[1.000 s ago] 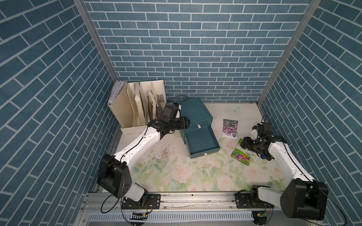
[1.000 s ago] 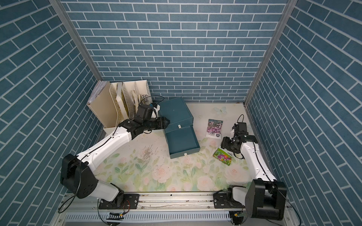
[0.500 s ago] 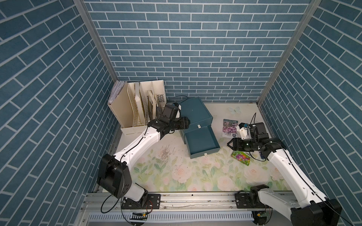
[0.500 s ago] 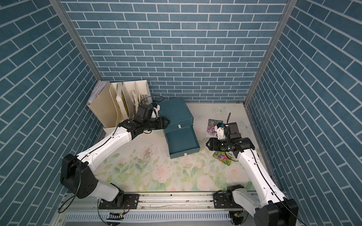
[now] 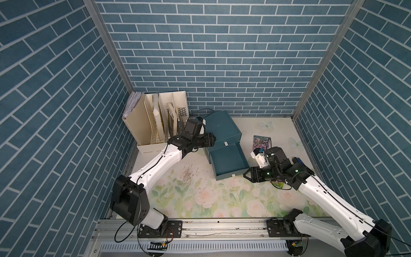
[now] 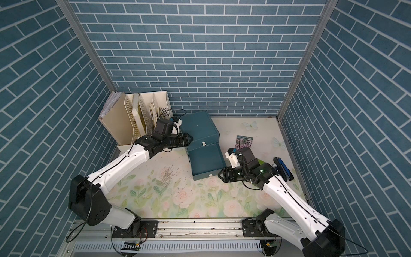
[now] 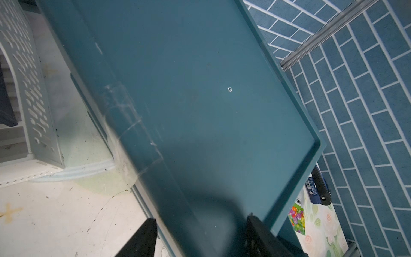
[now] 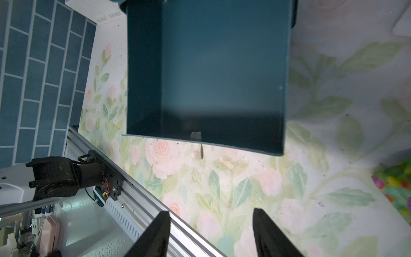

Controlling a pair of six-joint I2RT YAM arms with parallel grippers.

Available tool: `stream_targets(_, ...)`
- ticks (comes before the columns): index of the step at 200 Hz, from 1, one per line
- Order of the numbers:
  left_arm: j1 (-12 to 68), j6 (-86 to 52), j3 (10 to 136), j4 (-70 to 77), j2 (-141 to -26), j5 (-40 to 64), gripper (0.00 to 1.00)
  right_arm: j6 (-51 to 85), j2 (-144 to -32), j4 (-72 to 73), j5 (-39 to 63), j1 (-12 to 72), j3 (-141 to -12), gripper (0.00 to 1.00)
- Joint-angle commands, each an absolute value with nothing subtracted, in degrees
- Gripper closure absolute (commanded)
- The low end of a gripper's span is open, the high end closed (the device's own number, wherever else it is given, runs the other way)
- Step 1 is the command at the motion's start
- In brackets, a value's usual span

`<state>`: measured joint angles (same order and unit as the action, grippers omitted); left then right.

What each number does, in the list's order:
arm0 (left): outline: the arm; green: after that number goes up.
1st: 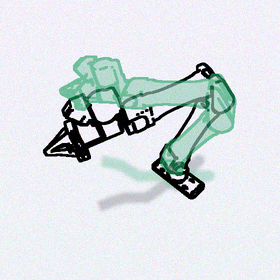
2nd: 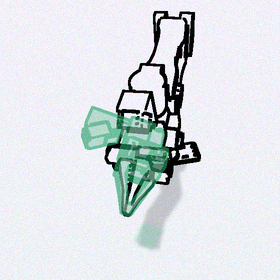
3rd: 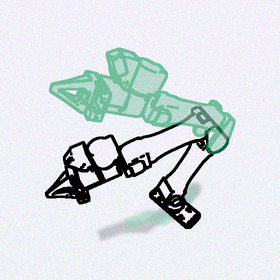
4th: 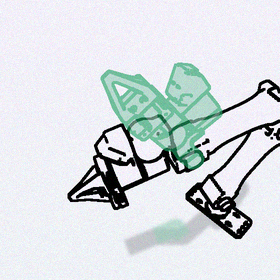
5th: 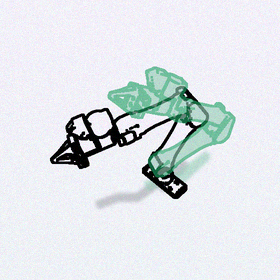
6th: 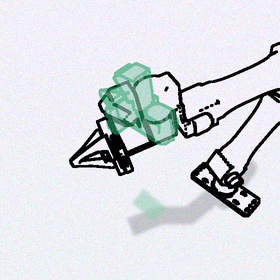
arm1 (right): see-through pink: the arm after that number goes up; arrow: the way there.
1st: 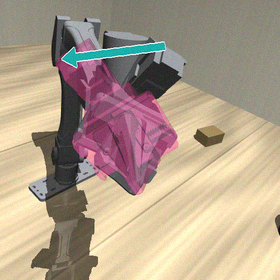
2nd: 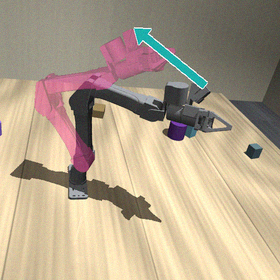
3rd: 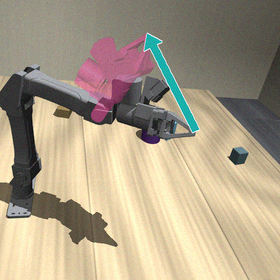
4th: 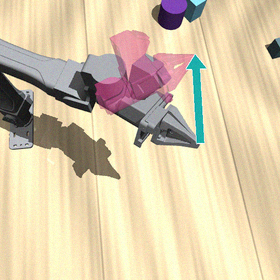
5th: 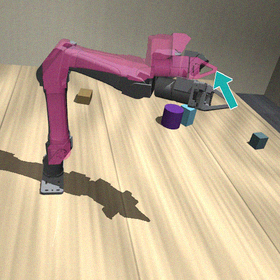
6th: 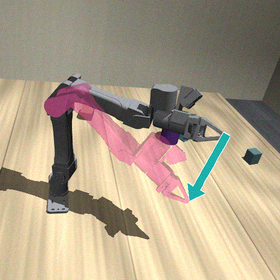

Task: Take the seed bags out of the drawer
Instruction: Place the seed packet at the center of the board, then close the drawer in the storage box.

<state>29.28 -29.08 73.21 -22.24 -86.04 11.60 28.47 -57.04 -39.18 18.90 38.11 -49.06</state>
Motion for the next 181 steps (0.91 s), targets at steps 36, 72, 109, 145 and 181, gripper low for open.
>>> stream_targets(36, 29.53, -27.74, 71.54, -29.89, -87.17, 10.54, 0.33, 38.53, -55.1, -29.34, 6.9, 48.05, -44.61, 0.37)
stream_targets(72, 29.54, -27.42, 72.13, -30.07, -87.38, 10.61, 0.33, 40.42, -56.13, -24.96, 0.24, 53.51, -42.37, 0.37)
stream_targets(109, 29.53, -27.33, 72.19, -30.23, -87.54, 10.69, 0.33, 40.85, -57.5, -20.92, -3.82, 56.51, -39.93, 0.38)
stream_targets(145, 29.54, -27.32, 72.14, -30.3, -87.33, 10.74, 0.33, 40.72, -58.5, -17.46, -5.96, 57.22, -38.25, 0.38)
stream_targets(181, 29.56, -27.25, 71.85, -30.32, -87.01, 10.79, 0.33, 40.27, -59.39, -14.95, -7.18, 57.55, -37.11, 0.38)
